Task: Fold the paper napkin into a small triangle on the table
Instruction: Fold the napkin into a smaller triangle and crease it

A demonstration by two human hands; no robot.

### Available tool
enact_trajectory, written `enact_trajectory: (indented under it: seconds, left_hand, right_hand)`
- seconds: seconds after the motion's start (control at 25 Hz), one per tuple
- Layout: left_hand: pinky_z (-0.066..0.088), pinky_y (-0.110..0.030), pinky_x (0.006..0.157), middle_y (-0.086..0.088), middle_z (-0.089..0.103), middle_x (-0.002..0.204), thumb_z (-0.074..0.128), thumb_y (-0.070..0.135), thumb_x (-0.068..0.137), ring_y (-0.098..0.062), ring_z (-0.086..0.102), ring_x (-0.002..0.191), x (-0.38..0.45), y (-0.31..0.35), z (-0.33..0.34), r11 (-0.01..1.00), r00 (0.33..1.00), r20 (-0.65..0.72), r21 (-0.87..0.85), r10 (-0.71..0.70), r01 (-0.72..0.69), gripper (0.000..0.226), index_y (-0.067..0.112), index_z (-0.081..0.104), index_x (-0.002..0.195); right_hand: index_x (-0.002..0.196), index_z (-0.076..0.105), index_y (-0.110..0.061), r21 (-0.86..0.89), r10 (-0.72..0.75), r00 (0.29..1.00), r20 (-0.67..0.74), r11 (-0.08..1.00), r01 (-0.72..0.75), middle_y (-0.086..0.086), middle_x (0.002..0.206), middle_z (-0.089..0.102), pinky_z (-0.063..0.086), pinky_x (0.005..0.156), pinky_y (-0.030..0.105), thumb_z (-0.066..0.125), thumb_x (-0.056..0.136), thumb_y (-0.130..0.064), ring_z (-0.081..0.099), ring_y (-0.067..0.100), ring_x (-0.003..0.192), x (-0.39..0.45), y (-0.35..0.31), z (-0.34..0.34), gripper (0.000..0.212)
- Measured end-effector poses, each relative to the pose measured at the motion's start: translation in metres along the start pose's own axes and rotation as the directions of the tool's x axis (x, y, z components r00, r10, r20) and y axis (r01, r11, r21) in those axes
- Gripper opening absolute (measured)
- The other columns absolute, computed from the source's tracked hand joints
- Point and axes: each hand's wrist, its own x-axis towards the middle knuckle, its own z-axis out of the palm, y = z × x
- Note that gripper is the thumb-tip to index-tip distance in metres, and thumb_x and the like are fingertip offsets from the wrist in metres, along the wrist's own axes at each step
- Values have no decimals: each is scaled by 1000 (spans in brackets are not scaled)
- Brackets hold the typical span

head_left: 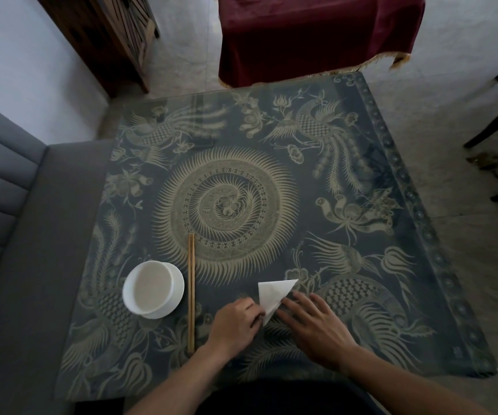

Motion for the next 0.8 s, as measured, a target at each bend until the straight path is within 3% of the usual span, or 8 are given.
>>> enact_trajectory:
  seconds: [0.24, 0.64, 0.8]
  left_hand:
    - [42, -19, 58, 8, 65, 85, 72, 23, 81, -10, 60, 75, 1, 4, -2, 999, 999, -16, -12, 35, -35, 9, 25, 70, 90]
    - [48, -32, 67, 2, 61, 92, 56, 35, 87, -18, 56, 86, -5, -2, 2, 967, 982, 92, 185, 162, -177, 17, 21, 66, 93]
    - [47, -32, 71, 3, 58, 98, 59, 50, 84, -17, 54, 88, -3, 6, 1, 978, 996, 69, 193, 65, -77, 29, 22, 63, 92]
  right_hand:
    - [132, 59, -19, -19, 7, 1000, -9, 1000, -7, 4, 136, 58, 47, 97, 51, 72, 74, -40, 56, 30, 122, 0, -6, 0, 63]
    - [131, 61, -21, -15, 9, 1000, -25, 1000, -9, 2, 135, 60, 50, 94, 50, 76, 70, -42, 58, 29, 119, 0, -5, -7, 66]
    - [132, 60, -21, -3, 9, 999, -32, 1000, -9, 2, 135, 60, 50, 95, 50, 76, 69, -40, 58, 28, 119, 1, -4, -6, 67]
